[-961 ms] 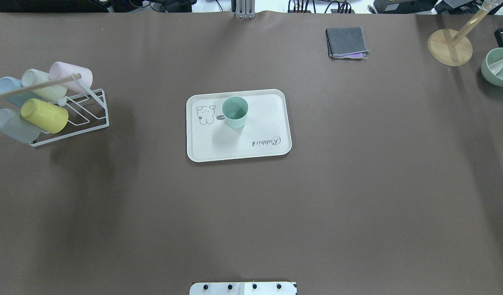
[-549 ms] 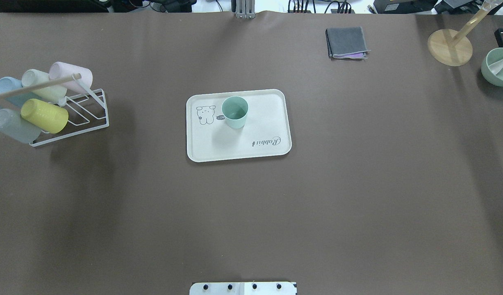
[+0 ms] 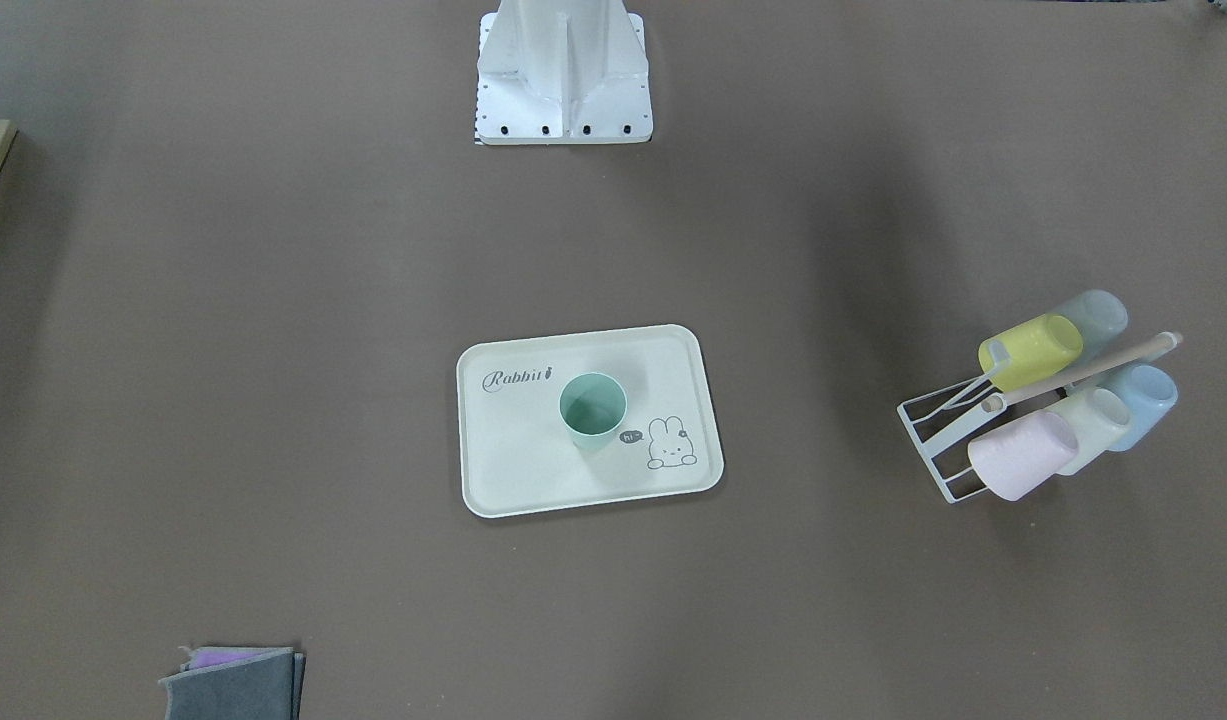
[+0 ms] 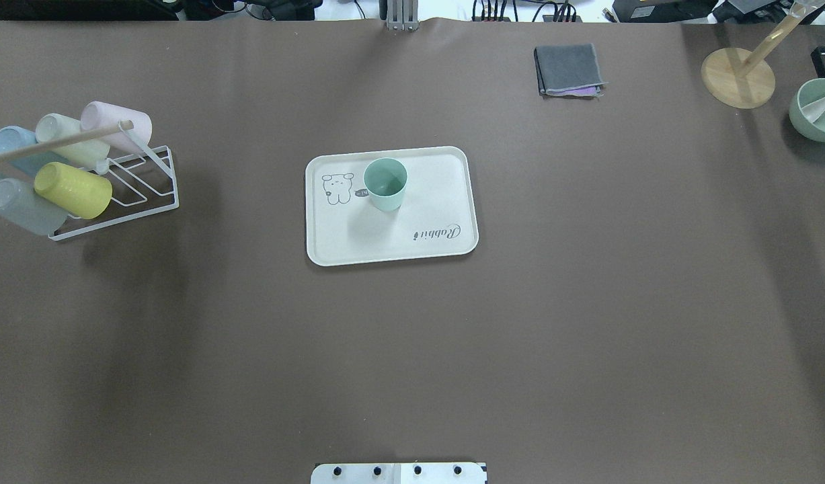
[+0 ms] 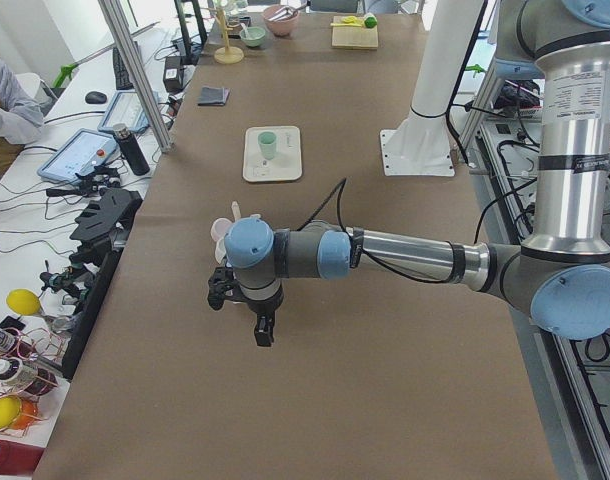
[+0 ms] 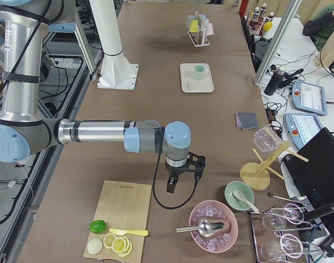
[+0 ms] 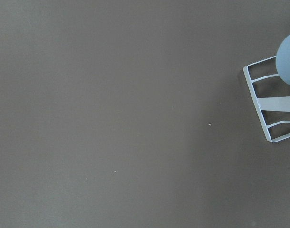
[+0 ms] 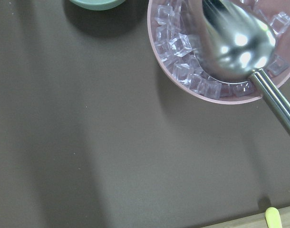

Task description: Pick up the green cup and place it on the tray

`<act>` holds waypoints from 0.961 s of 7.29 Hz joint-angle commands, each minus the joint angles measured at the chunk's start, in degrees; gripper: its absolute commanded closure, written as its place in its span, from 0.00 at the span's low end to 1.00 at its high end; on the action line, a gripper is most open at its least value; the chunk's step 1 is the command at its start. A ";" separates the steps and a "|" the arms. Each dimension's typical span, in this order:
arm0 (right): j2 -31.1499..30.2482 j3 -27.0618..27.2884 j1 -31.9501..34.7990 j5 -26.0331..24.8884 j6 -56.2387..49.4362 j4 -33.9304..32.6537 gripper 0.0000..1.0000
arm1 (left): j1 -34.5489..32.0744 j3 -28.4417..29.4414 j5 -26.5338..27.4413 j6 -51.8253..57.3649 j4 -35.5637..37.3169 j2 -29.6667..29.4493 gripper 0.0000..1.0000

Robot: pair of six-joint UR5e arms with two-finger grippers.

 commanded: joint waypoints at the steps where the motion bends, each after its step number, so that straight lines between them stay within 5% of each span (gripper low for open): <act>1: 0.01 0.08 -0.02 -0.34 0.02 0.04 0.00 | 0.05 -0.56 -0.54 -0.15 -0.85 0.25 0.02; 7: -0.52 0.61 -0.81 -0.26 -0.06 0.12 0.00 | 0.14 -0.39 -0.54 -0.15 -0.85 -0.01 0.02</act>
